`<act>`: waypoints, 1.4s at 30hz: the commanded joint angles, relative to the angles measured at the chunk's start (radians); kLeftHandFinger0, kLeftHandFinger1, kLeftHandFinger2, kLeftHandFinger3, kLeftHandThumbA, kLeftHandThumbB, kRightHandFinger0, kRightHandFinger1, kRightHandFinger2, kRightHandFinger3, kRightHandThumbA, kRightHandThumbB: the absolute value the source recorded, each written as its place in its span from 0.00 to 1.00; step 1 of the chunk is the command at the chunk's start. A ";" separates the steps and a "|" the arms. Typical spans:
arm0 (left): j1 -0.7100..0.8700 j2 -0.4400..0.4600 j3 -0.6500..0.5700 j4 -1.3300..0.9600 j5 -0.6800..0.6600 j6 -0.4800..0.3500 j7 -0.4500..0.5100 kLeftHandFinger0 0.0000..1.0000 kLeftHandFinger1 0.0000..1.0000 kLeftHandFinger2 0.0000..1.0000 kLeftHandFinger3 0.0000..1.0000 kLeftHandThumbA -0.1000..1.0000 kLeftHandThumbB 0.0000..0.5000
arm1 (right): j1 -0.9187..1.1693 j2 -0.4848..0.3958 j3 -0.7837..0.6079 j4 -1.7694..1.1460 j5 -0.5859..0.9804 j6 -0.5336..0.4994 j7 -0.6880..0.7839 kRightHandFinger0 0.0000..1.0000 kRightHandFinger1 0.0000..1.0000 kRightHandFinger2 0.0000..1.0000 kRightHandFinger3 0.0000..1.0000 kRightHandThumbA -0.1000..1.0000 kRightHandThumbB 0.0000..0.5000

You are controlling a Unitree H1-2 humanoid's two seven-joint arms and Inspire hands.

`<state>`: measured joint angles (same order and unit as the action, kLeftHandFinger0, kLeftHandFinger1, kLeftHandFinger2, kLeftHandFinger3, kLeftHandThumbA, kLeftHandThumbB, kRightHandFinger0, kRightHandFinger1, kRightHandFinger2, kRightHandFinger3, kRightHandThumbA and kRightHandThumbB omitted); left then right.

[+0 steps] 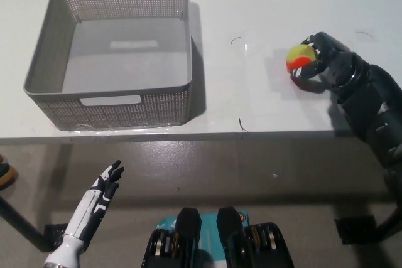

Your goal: Use the right hand to pick up a tennis ball and put it into a container on the left side

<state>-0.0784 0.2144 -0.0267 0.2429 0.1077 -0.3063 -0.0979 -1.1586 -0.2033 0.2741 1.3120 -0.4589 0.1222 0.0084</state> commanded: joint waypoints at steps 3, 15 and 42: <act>-0.012 0.015 0.008 -0.021 -0.005 -0.028 0.002 1.00 1.00 1.00 1.00 0.99 0.54 | -0.054 0.006 -0.061 -0.008 0.062 -0.090 -0.186 0.00 0.10 0.21 0.12 0.70 0.00; -0.012 0.015 0.008 -0.035 0.004 -0.011 0.004 1.00 1.00 1.00 1.00 0.97 0.58 | -0.055 0.008 -0.130 -0.019 0.121 -0.140 -0.232 0.00 0.32 0.60 0.19 0.71 0.00; 0.008 0.011 0.002 -0.012 -0.005 -0.030 -0.003 1.00 1.00 1.00 1.00 0.98 0.58 | -0.019 0.193 -0.068 -0.672 0.089 -0.060 -0.158 0.00 0.24 0.49 0.36 0.66 0.00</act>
<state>-0.0742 0.2144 -0.0243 0.2421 0.1091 -0.3048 -0.0979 -1.1333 -0.0411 0.1806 0.6857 -0.3440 0.0553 -0.1646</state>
